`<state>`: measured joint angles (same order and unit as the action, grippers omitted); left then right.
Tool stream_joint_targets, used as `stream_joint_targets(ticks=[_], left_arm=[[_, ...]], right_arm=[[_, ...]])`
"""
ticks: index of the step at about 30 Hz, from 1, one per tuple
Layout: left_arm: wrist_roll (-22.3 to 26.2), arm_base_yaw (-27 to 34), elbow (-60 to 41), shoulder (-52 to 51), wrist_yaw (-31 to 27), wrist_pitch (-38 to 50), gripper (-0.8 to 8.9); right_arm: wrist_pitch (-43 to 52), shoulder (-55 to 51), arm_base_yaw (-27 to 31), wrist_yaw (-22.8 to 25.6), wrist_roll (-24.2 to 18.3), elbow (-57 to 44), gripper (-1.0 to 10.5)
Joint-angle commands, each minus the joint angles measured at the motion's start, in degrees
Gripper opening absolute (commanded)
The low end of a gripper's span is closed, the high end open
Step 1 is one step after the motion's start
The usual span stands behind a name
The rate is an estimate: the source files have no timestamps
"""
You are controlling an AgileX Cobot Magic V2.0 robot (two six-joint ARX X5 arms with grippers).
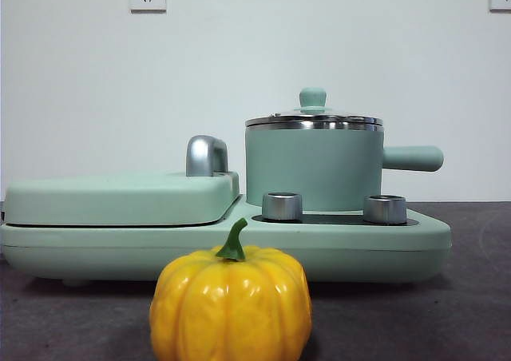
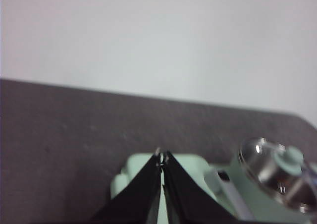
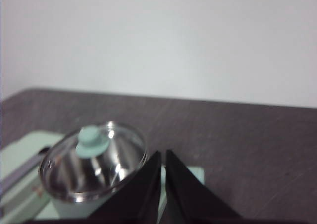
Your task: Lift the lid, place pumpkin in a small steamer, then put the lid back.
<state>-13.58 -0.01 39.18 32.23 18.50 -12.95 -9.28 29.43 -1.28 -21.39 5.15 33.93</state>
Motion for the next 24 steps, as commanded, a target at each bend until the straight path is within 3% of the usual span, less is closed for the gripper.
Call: stream_joint_targets(ticks=[1,7,11,17,21,24], left_arm=[[6.0,-1.3,2.7,5.7,2.4,0.7,0.09],[14.1,-5.7,6.0,15.1,2.8,0.5,0.09],[18.7,-9.1,7.7,19.6,2.8,0.4,0.08],[22.9,-13.0,8.9,23.4,2.8,0.9,0.16],[23.2,-14.2,9.1,23.6,2.8,2.4,2.18],[23.2,-14.7,9.4,23.6,2.8,2.5,2.48]], right_arm=[[0.2,3.7,-0.1,-1.8,-4.0,1.1,0.1],[0.2,9.9,-0.6,-4.3,-10.1,1.8,0.2],[0.2,12.4,-1.4,-4.2,-14.7,1.8,1.0],[0.1,13.2,-2.6,-4.1,-16.8,1.8,1.4],[-0.2,13.2,-2.7,-4.1,-16.8,1.8,2.9],[-0.2,13.1,-2.7,-4.1,-16.7,1.8,3.1]])
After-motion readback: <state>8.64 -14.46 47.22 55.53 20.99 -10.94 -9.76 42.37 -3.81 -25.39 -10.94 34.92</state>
